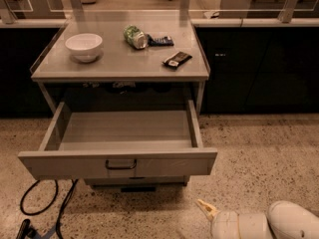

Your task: Close top drawer

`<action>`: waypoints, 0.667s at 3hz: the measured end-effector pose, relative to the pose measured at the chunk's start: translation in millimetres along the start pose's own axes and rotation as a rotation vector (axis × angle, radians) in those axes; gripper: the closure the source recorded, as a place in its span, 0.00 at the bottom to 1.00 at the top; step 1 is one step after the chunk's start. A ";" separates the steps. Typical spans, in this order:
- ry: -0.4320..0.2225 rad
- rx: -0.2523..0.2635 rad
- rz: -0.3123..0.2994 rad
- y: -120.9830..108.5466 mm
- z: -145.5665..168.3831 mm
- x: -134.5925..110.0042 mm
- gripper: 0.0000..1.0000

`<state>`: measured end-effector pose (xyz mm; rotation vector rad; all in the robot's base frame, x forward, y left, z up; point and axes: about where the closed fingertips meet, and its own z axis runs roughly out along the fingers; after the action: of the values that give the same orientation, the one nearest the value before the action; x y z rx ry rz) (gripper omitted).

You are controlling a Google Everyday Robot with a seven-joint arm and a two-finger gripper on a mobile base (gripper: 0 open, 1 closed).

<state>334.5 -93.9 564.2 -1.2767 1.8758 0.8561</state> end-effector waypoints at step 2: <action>-0.046 0.087 -0.082 -24.7 14.7 -28.9 0.00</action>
Offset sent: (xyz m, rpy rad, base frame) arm 0.0240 0.0135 0.0106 0.0086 -0.0938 -0.0241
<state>368.4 -75.1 577.1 -1.2610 1.7925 0.7461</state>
